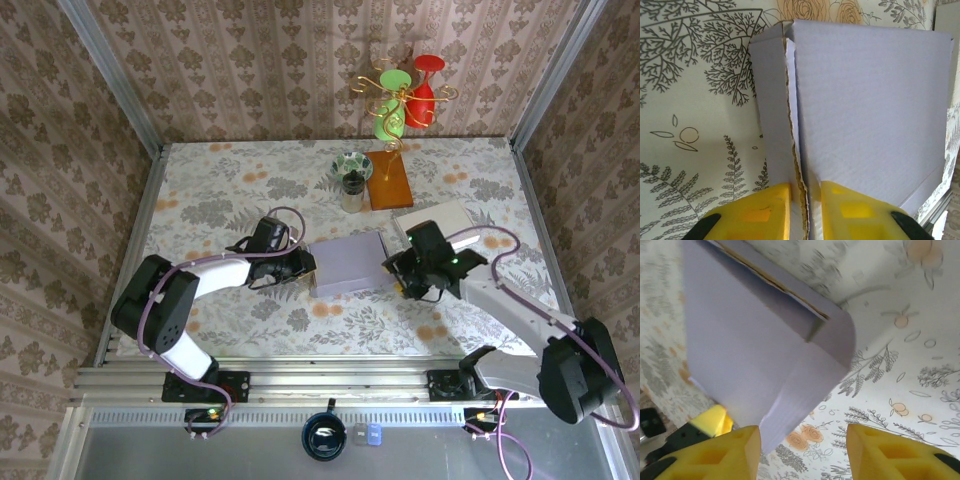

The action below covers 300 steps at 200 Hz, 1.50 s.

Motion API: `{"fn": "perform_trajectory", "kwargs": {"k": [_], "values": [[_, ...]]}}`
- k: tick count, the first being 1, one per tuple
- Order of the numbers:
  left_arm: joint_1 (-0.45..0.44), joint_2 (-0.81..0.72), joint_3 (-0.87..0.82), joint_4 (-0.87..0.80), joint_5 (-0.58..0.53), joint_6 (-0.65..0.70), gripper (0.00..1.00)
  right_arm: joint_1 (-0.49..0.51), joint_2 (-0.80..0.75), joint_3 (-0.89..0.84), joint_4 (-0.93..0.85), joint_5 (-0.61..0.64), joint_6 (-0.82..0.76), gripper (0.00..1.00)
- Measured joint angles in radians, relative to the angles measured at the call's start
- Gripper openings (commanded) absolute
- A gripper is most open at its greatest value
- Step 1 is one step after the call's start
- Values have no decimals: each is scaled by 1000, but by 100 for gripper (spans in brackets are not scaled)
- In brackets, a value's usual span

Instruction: Fold the paper box

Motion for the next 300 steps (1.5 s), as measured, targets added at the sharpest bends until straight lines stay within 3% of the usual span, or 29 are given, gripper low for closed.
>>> {"fn": "perform_trajectory", "kwargs": {"k": [47,117,147,221,300], "values": [[0,0,11,-27,0,37,22,-167,-8,174,-113,-42,-451,58],[0,13,39,-66,0,80,22,-195,413,285,-116,-159,-848,60],[0,24,50,-68,4,88,22,-192,497,327,-121,-182,-929,60],[0,30,58,-76,5,102,23,-172,630,376,-122,-198,-995,45],[0,43,58,-81,8,112,25,-140,647,382,-125,-173,-1008,31]]}}
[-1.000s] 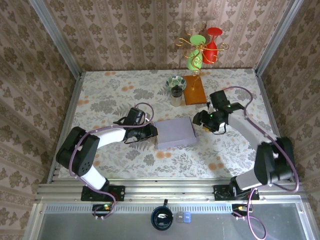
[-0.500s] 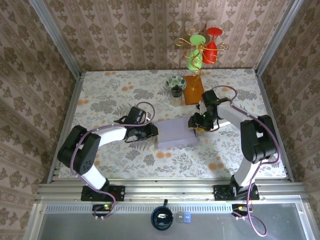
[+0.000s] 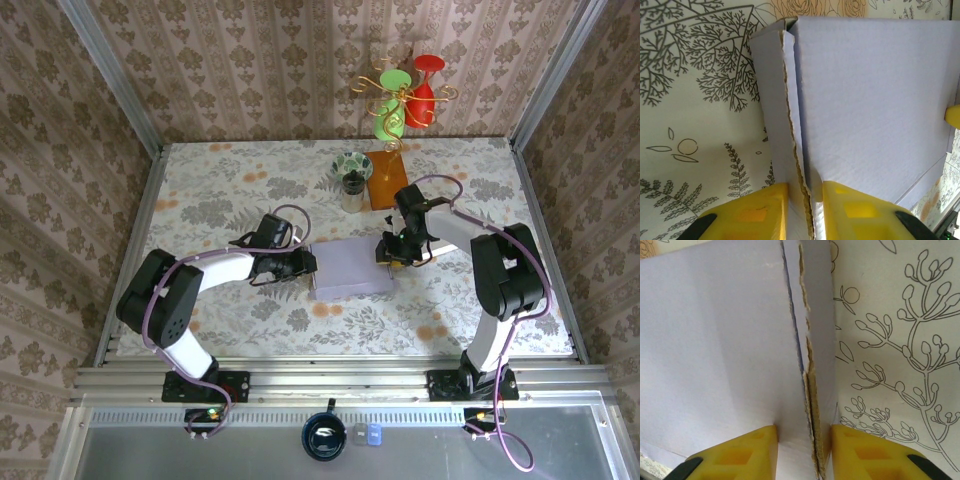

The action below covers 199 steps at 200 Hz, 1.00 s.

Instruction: Fold the paper box

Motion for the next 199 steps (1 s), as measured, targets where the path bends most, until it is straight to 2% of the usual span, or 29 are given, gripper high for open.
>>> {"fn": "perform_trajectory", "kwargs": {"k": [90,108,144,167,199], "values": [[8,9,0,10,21,2,23,24,-3,3,-1,24,30,21],[8,10,0,10,20,3,22,26,-6,2,0,38,37,16],[9,12,1,10,25,7,18,25,-10,-3,4,40,49,15],[13,12,1,10,32,9,15,23,-19,-15,17,34,51,22],[13,12,1,11,36,18,10,5,-25,-37,38,-8,50,46]]}}
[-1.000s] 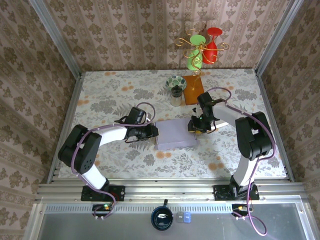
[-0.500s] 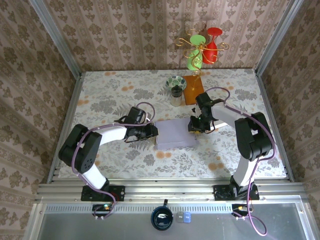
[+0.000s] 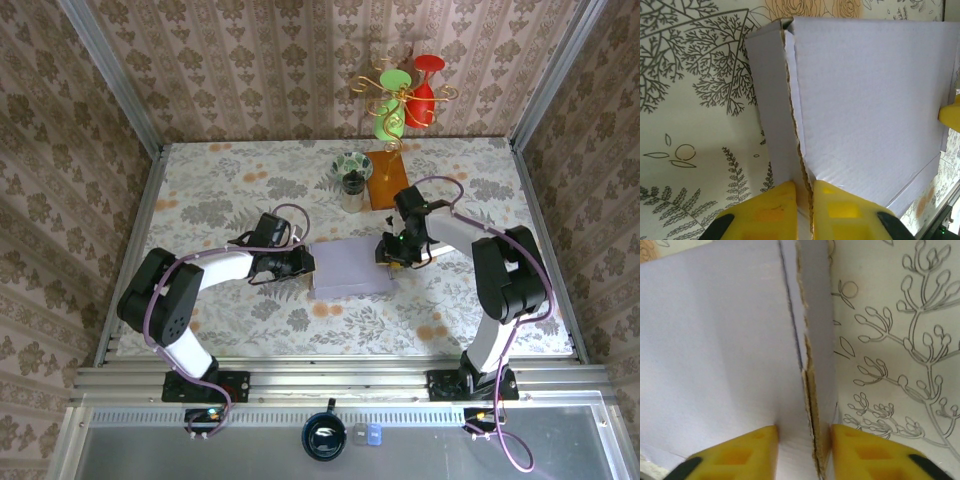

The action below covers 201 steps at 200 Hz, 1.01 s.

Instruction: Fold the paper box

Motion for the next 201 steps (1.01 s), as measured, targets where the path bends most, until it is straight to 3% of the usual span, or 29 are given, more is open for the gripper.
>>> {"fn": "perform_trajectory", "kwargs": {"k": [54,74,137,201], "values": [[15,0,-13,32,22,7,7,-69,-12,-24,61,-132,0,71],[26,0,-20,41,39,13,7,-84,-12,-24,92,-180,-3,73],[69,0,-56,88,91,21,7,-80,2,-63,184,-330,7,75],[88,2,-80,134,116,21,9,-16,-16,-84,326,-427,133,60]]}}
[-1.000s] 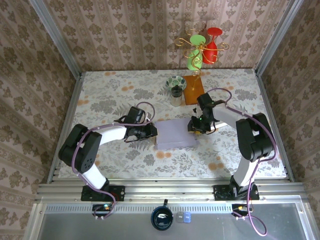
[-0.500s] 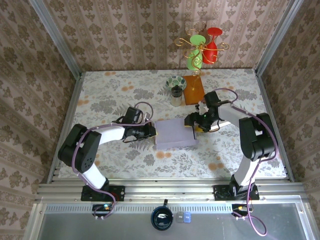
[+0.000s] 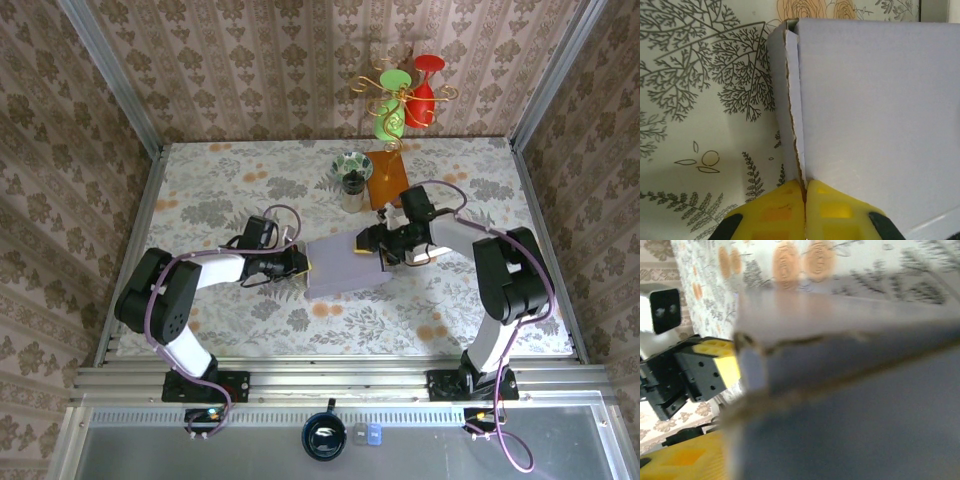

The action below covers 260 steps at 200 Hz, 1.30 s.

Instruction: Fold the paper box

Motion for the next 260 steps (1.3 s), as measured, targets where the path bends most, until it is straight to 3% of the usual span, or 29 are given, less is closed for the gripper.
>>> {"fn": "perform_trajectory", "kwargs": {"k": [26,47,81,100,128,169,205,260], "values": [[4,1,0,2,-3,0,14,18,-17,-10,62,-21,70,53],[3,-8,-4,3,-19,5,25,17,-21,-10,77,-23,111,47],[0,-160,-61,1,-95,77,38,-4,-44,-22,89,-38,188,40],[-29,-289,-76,34,-109,180,47,-24,-70,-39,97,-45,247,37],[-105,-418,-68,32,-112,385,49,-43,-99,-46,96,-58,351,35],[-142,-447,-43,-118,-117,678,56,-51,-138,-51,34,-89,527,33],[-193,-506,-42,-227,-121,953,70,-69,-185,-118,-11,-107,699,32],[-203,-525,-43,-272,-133,1151,72,-93,-249,-196,-7,-141,888,32]]}}
